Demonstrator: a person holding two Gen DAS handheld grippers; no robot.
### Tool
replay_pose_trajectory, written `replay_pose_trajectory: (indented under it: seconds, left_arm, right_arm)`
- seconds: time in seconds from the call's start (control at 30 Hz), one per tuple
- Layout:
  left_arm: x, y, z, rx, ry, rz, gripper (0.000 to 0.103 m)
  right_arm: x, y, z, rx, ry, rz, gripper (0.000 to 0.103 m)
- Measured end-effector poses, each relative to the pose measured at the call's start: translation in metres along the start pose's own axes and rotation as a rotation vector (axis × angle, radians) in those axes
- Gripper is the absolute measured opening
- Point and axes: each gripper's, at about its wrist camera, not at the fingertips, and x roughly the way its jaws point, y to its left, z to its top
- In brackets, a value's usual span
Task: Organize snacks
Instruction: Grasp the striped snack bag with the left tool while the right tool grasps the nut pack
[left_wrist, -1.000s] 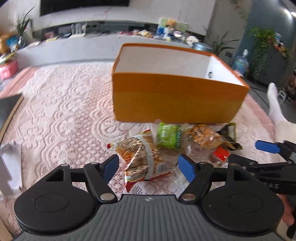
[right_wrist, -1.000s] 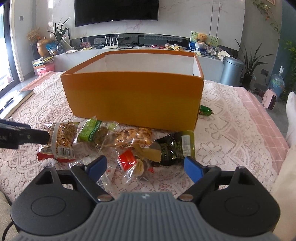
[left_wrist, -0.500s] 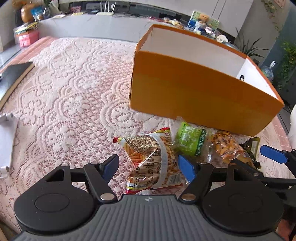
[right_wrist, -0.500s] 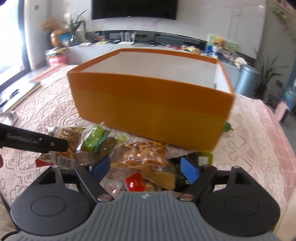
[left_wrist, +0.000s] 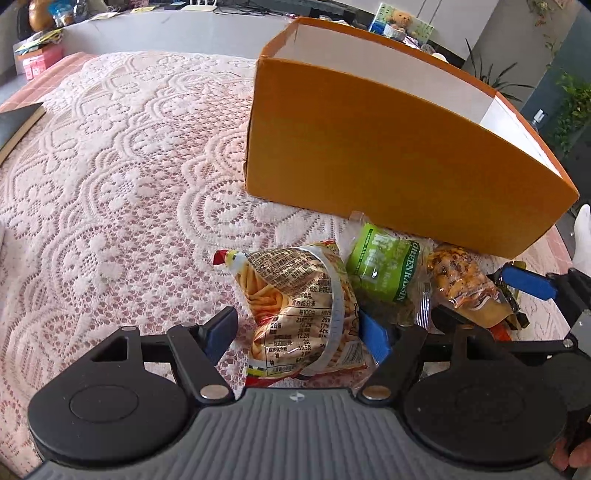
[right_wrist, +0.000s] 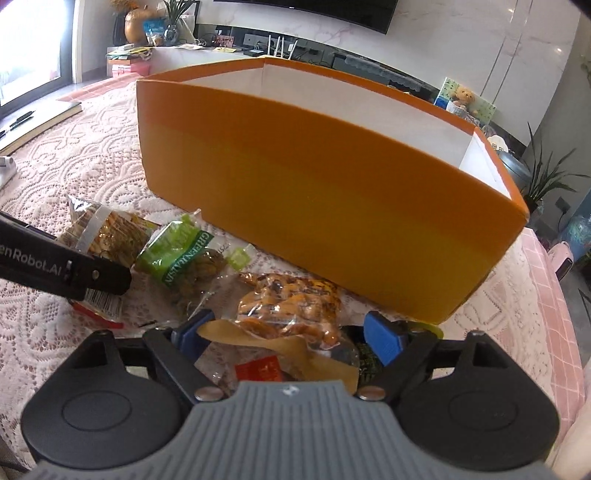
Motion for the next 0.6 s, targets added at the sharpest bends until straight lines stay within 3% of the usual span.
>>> replay_pose_trajectory:
  seconds: [0.1, 0.47, 0.6]
  left_arm:
    - [0.0, 0.001, 0.0, -0.003, 0.001, -0.009, 0.085]
    - [0.0, 0.001, 0.0, 0.037, 0.001, -0.011, 0.085]
    - [-0.001, 0.001, -0.001, 0.044, 0.002, -0.017, 0.077]
  right_arm:
    - [0.003, 0.005, 0.001, -0.024, 0.011, -0.007, 0.072]
    - [0.009, 0.018, 0.005, -0.1, 0.047, -0.067, 0.065]
    - [0.004, 0.019, 0.008, -0.085, 0.049, -0.066, 0.061]
